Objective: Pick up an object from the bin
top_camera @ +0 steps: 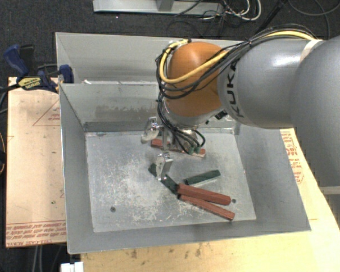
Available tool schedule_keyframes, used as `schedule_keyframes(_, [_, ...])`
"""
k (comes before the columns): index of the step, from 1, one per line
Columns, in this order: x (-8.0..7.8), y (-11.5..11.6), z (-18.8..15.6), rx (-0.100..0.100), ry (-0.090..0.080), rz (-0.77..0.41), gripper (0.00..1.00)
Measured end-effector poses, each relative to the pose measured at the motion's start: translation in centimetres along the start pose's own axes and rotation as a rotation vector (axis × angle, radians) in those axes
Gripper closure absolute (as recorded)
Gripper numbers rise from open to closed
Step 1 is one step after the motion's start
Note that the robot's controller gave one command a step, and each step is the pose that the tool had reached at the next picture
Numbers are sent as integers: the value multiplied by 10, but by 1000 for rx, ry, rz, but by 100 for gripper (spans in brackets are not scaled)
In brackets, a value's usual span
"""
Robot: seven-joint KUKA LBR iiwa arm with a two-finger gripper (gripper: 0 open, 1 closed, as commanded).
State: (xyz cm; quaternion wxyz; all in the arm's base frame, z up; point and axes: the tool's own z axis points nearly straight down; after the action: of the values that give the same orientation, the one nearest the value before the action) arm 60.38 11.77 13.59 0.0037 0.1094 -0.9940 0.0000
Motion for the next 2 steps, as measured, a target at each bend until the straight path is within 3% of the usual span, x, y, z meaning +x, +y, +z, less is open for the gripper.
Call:
schedule_keyframes(1, [68,-52,57,-2,-30,173,100])
schedule_keyframes(2, [68,-53,57,-2,-30,173,100])
